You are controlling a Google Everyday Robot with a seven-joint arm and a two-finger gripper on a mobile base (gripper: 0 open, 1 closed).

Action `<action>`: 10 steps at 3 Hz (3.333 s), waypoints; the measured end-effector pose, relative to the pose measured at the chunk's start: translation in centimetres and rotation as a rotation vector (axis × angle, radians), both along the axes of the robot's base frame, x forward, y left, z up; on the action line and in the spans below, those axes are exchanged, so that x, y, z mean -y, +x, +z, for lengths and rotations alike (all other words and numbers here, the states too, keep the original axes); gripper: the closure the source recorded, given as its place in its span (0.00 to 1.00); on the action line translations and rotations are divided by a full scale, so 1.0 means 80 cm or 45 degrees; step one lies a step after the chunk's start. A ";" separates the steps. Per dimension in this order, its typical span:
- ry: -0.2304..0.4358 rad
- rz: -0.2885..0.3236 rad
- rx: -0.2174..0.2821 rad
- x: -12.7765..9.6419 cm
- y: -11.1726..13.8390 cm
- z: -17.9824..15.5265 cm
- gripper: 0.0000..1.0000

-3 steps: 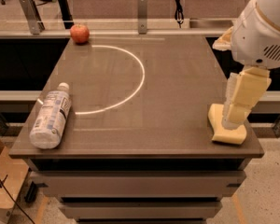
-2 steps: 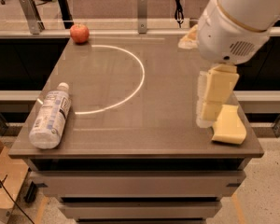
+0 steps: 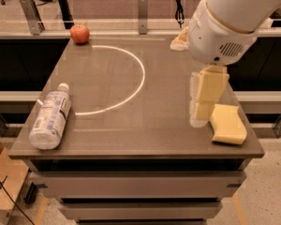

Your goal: Pick blue plastic bottle

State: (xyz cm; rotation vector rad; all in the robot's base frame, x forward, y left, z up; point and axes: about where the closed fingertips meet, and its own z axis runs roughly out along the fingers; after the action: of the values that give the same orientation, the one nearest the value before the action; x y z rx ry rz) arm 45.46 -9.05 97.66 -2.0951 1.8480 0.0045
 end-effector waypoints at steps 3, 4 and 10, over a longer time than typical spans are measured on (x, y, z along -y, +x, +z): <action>-0.056 0.510 0.155 -0.175 0.054 -0.032 0.00; 0.002 0.640 0.152 -0.242 0.067 -0.044 0.00; 0.066 1.038 -0.088 -0.389 0.090 -0.157 0.00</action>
Offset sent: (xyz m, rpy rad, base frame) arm 0.0495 0.1472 -0.0314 -0.0570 -0.1173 0.4400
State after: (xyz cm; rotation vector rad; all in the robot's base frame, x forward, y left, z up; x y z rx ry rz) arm 52.66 22.04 85.11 -2.6681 0.8903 0.3188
